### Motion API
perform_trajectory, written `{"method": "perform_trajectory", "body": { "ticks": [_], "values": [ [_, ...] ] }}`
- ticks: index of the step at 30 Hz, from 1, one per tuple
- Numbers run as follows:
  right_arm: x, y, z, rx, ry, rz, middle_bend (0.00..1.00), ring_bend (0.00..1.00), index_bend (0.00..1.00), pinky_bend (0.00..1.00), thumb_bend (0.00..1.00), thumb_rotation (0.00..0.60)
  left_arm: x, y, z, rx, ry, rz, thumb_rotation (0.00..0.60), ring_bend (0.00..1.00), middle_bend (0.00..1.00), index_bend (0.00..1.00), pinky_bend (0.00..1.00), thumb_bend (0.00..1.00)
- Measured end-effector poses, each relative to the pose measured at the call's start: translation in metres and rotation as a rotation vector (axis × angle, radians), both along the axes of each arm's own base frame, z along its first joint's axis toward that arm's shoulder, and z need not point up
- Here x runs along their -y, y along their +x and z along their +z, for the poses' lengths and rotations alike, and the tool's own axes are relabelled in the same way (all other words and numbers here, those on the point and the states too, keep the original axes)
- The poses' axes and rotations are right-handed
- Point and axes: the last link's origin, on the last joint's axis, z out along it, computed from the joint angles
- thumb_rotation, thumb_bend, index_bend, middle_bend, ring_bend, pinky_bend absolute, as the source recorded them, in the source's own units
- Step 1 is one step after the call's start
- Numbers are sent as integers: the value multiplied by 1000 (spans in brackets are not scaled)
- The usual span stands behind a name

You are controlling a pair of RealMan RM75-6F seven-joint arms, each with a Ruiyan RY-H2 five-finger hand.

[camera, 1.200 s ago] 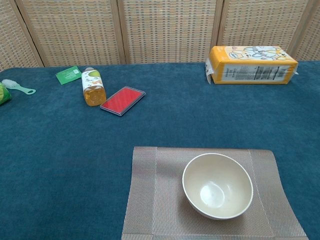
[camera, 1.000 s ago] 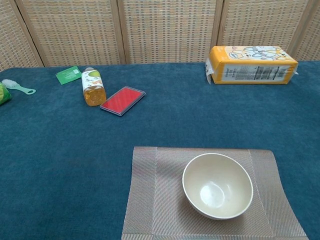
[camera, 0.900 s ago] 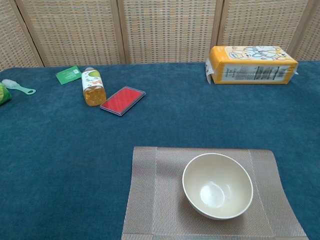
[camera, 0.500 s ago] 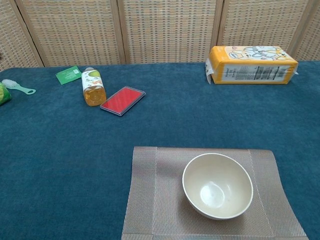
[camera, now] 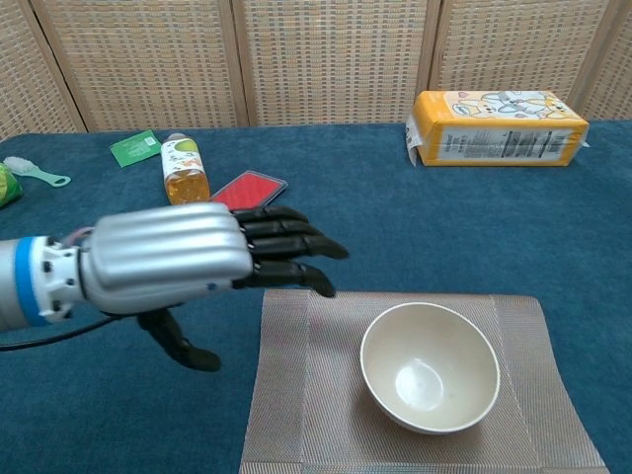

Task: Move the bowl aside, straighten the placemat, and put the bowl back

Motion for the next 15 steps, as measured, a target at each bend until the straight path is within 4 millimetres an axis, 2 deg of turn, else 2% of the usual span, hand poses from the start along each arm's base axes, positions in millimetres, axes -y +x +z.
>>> {"method": "perform_trajectory", "body": {
  "ticks": [10,13,15],
  "values": [
    [0,-2,3,9,-10,-12,0,0,0,0,0,600,-3,59,-65,-23,-44,-156,600,0,0,238,0,10],
    [-1,-3,6,15,-14,-11,0,0,0,0,0,600,-1,72,-80,-31,-52,-174,600,0,0,315,0,128],
    [-1,-2,7,18,-19,-10,0,0,0,0,0,600,0,77,-85,-36,-55,-176,600,0,0,389,0,267]
  ]
}}
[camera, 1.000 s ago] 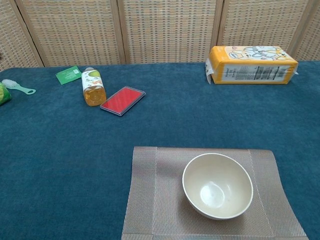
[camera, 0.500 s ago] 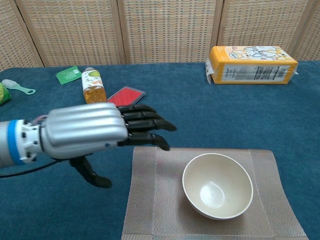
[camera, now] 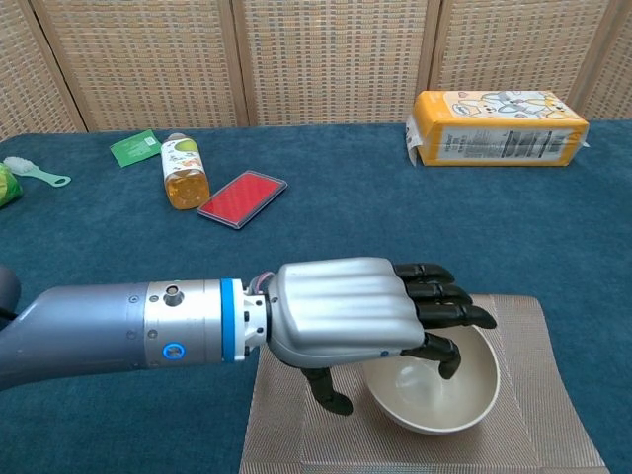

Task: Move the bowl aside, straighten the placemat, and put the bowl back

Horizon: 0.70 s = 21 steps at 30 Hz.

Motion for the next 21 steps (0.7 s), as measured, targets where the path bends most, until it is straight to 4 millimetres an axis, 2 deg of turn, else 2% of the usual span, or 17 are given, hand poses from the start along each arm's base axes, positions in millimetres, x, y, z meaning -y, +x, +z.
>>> {"method": "perform_trajectory", "body": {
  "ticks": [3,6,9,15,21],
  "values": [
    [-1,1,3,9,-11,5,0,0,0,0,0,600,3,6,-5,1,0,-8,600,0,0,513,0,396],
    [-3,1,6,16,-15,10,0,0,0,0,0,600,4,9,-9,-1,10,-9,600,0,0,619,0,458],
    [-3,2,6,19,-11,11,0,0,0,0,0,600,3,11,-9,4,15,0,600,0,0,674,0,511],
    [-4,3,5,22,-7,15,0,0,0,0,0,600,-7,15,6,55,49,20,600,0,0,685,0,530],
    [-5,5,2,19,5,19,0,0,0,0,0,600,-41,11,42,113,143,99,600,0,0,690,0,531]
  ]
}}
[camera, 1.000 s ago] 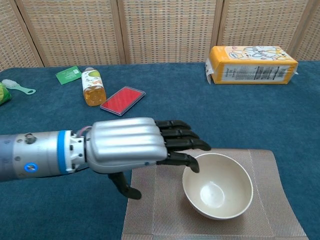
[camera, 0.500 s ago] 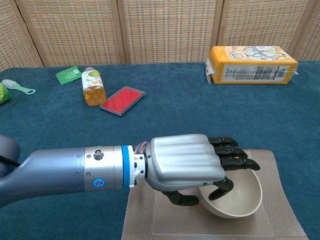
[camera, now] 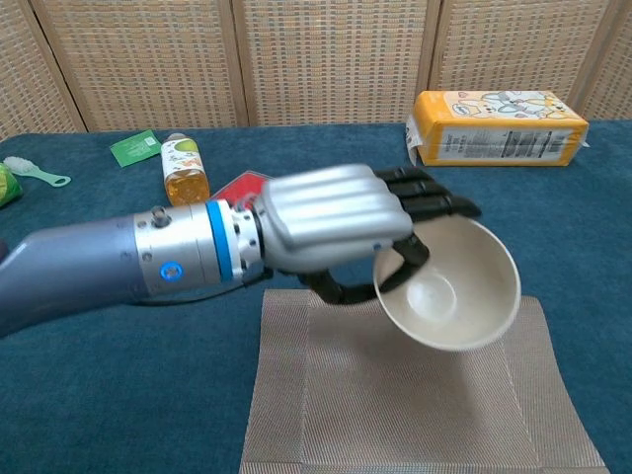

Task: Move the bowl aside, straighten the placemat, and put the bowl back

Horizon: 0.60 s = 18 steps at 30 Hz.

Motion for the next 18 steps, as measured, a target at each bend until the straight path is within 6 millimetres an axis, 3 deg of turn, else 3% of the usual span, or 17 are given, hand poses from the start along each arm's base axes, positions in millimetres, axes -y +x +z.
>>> {"method": "perform_trajectory", "body": {
  "ticks": [4,9,18],
  "values": [
    [-1,1,-1,1,5,4,0,0,0,0,0,600,-27,-18,27,10,64,94,600,0,0,687,0,530],
    [-2,4,-3,1,7,18,0,0,0,0,0,600,-59,-73,64,-27,132,285,600,0,0,672,0,531],
    [-4,8,-7,-1,23,26,0,0,0,0,0,600,-66,-178,108,-49,194,579,600,0,0,676,0,530]
  ]
}}
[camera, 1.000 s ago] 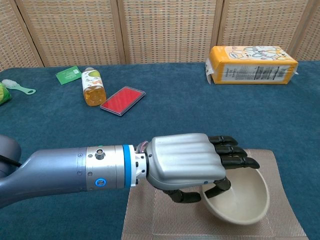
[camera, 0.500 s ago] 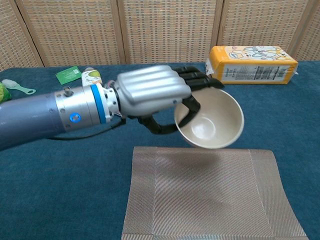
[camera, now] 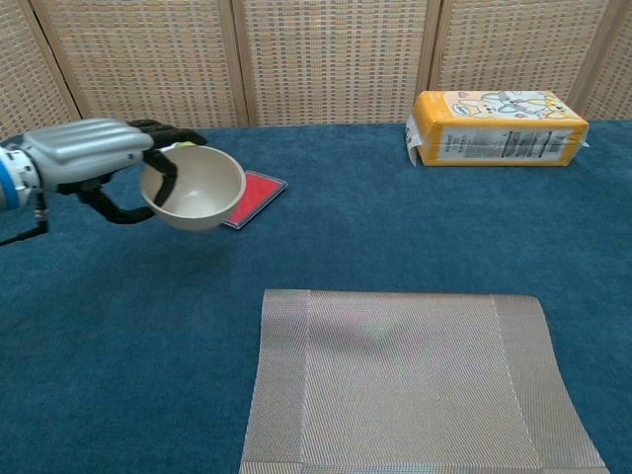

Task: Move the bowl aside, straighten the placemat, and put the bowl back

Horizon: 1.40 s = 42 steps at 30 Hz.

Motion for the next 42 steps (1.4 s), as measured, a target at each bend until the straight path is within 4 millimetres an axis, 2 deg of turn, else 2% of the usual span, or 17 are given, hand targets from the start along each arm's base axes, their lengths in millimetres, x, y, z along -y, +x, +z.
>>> {"method": "perform_trajectory", "body": {
  "ticks": [5,13,16,17,18,20,21,22,27,31,35,37,42],
  "values": [
    [0,3,-5,-6,19,9,0,0,0,0,0,600,5,-56,26,25,66,159,600,0,0,682,0,530],
    [-1,5,-6,-7,21,16,0,0,0,0,0,600,5,-100,42,53,144,381,600,0,0,659,0,530],
    [-1,5,-7,-7,23,16,0,0,0,0,0,600,5,-112,45,43,169,445,600,0,0,618,0,515],
    [-1,5,-7,-6,23,18,0,0,0,0,0,600,6,-115,44,39,172,469,600,0,0,572,0,450],
    [-1,5,-6,-6,22,19,0,0,0,0,0,600,6,-118,44,39,173,486,600,0,0,465,0,309],
    [-1,5,-6,-7,21,19,0,0,0,0,0,600,8,-121,43,40,170,511,600,0,0,192,0,73],
    [-1,5,-6,-6,22,18,0,0,0,0,0,600,9,-122,42,39,165,519,600,0,0,62,0,6],
    [-1,5,-6,-6,22,18,0,0,0,0,0,600,10,-123,42,39,160,525,600,0,0,16,0,0],
    [-2,5,-6,-4,23,20,0,0,0,0,0,600,16,-120,46,65,148,519,600,0,0,0,0,0],
    [-2,6,-6,-7,23,21,0,0,0,0,0,600,26,-105,57,121,173,433,600,0,0,0,0,0],
    [-2,6,-7,-9,27,20,0,0,0,0,0,600,48,-72,67,209,158,259,600,0,0,7,0,0],
    [-2,6,-7,-8,30,19,0,0,0,0,0,600,60,-56,67,239,111,187,600,0,0,43,0,0],
    [-2,6,-9,-15,39,18,0,0,0,0,0,600,92,-14,53,263,-106,26,600,0,0,239,0,0]
  ]
}}
